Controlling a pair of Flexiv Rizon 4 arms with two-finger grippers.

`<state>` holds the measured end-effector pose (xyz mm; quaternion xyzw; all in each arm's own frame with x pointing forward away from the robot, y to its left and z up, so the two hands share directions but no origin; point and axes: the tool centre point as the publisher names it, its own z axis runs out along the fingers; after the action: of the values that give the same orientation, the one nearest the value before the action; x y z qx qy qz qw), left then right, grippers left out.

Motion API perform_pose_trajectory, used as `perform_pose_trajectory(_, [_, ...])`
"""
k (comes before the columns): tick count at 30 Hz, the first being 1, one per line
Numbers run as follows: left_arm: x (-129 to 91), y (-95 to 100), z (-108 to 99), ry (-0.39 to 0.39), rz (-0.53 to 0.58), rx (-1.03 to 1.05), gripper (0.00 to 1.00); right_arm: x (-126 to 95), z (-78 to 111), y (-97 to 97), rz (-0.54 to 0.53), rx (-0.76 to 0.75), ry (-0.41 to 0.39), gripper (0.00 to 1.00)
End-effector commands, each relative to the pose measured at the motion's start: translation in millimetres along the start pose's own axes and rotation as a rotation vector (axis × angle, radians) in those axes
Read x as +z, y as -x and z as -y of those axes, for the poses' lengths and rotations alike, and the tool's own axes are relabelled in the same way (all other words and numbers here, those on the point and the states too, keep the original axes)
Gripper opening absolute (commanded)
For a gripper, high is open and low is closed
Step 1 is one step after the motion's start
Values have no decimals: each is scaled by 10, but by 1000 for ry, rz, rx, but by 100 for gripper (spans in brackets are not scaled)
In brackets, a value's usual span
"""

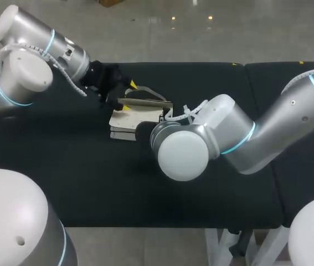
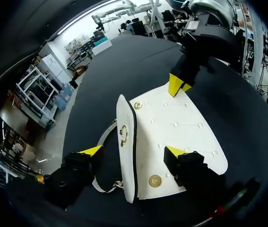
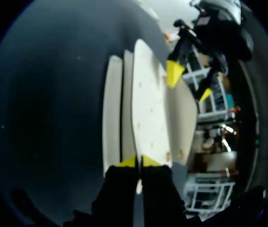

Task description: Pick up the bag, open it, inspect its contents, close it, and place it on the opposite side

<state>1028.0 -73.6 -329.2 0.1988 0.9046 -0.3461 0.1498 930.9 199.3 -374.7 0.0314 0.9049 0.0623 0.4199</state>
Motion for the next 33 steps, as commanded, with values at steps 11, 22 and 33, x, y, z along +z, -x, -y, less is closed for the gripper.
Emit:
perform_pose_trajectory(11, [307, 323, -169, 13, -1, -59, 74, 10, -4, -21, 5, 0, 0, 0])
perform_pose_trajectory(22, [441, 412, -283, -2, -55, -108, 64, 10, -4, -21, 5, 0, 0, 0])
perform_pose_trajectory(33, [475, 416, -320, 0, -73, -124, 0, 10, -4, -21, 5, 0, 0, 0])
